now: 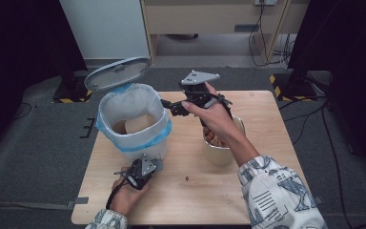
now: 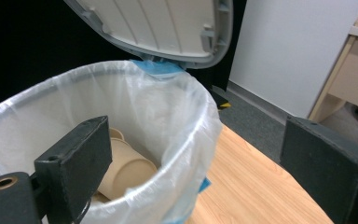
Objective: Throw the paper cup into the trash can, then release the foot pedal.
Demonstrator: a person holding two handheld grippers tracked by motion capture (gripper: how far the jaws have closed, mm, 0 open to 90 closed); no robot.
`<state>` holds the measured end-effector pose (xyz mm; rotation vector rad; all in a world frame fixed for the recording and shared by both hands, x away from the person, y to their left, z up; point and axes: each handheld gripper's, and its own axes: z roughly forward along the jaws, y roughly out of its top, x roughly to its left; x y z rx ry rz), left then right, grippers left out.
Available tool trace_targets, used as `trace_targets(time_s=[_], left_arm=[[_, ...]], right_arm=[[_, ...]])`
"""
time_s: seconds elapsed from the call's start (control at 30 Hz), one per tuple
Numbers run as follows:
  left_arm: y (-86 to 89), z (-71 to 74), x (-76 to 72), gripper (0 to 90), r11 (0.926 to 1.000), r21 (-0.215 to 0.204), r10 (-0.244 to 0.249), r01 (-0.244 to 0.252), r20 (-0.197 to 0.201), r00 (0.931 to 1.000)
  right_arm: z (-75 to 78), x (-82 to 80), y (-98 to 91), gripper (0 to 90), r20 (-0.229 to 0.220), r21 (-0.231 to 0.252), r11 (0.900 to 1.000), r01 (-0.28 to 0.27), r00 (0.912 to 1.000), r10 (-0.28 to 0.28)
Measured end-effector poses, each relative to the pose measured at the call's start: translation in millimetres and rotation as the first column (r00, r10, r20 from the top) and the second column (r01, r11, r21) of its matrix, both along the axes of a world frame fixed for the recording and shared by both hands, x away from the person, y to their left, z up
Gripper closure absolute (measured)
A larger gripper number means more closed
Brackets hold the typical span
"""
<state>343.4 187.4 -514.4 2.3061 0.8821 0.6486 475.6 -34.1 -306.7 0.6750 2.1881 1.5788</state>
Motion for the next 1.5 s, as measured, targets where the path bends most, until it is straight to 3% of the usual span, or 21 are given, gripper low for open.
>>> trace_targets(time_s=[0.37,0.87,1.5], left_arm=[[0.5,-0.1,0.2,89.9,1.0,-0.005,0.0,0.0,0.0,1.0],[0.9,-0.3,-0.1,89.6,0.9999,-0.011,0.002,-0.002,0.0,1.0],[1.2,-0.3,-0.6,89.4,0.9999,-0.013,0.004,-0.004,0.001,1.0]], right_arm=[[-1.3,3.3,-30.4,8.2,-0.02,-0.004,0.9981,0.062,0.9979,-0.062],[-4.0,6.6,-82.7,8.2,-0.025,-0.033,0.9858,0.165,0.9859,-0.166],[-9.8,6.6,-115.3,8.1,-0.033,-0.031,0.9758,0.216,0.9756,-0.217]])
